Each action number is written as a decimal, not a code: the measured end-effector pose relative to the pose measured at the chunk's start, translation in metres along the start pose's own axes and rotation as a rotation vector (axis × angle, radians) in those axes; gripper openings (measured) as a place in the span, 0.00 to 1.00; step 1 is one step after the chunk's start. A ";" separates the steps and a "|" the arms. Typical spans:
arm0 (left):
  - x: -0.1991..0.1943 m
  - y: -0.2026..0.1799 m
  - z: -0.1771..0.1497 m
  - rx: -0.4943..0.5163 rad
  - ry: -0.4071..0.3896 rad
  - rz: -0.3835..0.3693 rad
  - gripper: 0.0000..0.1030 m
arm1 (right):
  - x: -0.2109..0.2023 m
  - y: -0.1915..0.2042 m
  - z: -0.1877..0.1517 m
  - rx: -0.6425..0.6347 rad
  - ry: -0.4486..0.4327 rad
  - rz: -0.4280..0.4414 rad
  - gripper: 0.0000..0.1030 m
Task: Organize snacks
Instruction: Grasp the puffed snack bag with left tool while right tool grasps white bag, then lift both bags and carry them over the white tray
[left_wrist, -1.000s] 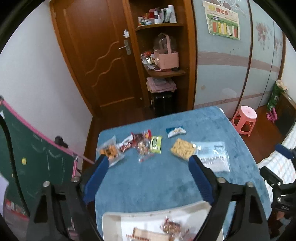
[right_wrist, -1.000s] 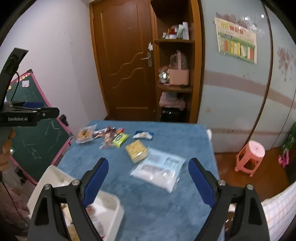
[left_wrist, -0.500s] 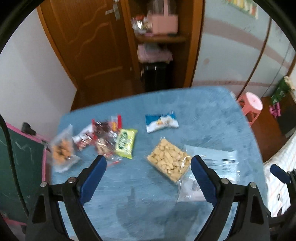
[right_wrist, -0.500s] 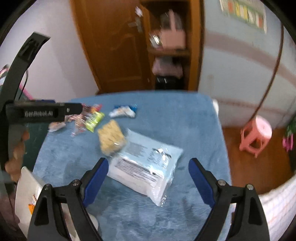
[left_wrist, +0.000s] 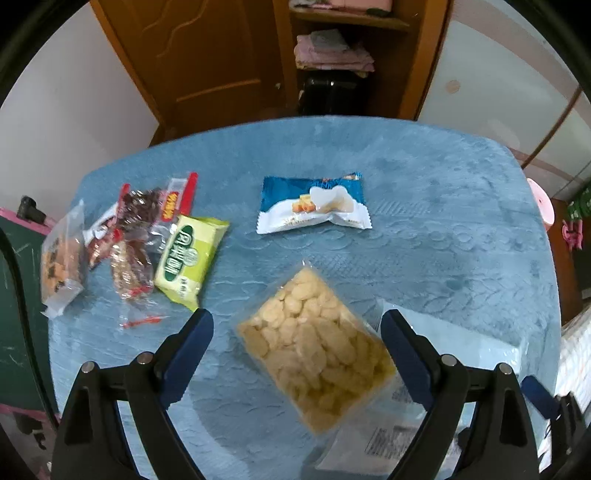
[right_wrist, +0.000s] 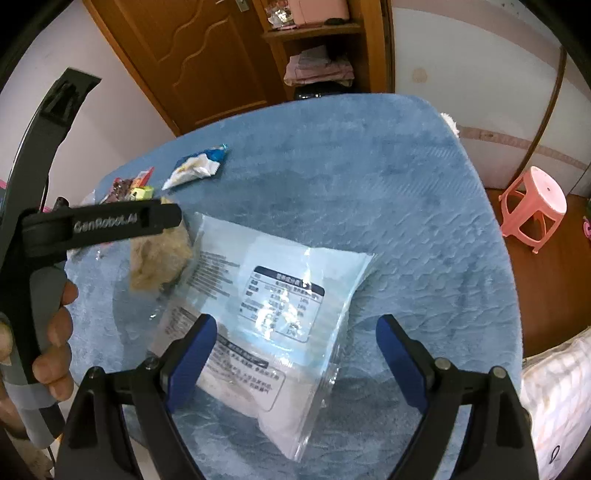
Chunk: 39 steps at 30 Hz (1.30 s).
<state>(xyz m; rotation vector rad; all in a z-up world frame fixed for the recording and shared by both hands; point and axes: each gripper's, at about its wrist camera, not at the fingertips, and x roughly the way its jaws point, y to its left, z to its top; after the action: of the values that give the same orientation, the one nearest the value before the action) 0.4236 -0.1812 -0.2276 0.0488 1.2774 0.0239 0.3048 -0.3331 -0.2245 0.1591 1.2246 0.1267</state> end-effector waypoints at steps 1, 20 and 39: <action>0.004 -0.001 0.000 -0.003 0.009 0.003 0.89 | 0.002 -0.001 0.000 -0.001 0.002 0.001 0.86; 0.025 0.026 -0.035 0.099 0.155 -0.046 0.57 | 0.024 0.017 0.001 -0.030 0.024 0.065 0.84; -0.174 0.066 -0.094 0.252 -0.177 -0.001 0.57 | -0.111 0.080 -0.036 -0.218 -0.257 -0.126 0.19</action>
<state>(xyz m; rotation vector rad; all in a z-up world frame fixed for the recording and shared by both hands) 0.2837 -0.1211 -0.0852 0.2614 1.0976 -0.1395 0.2330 -0.2727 -0.1189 -0.0902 0.9538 0.1253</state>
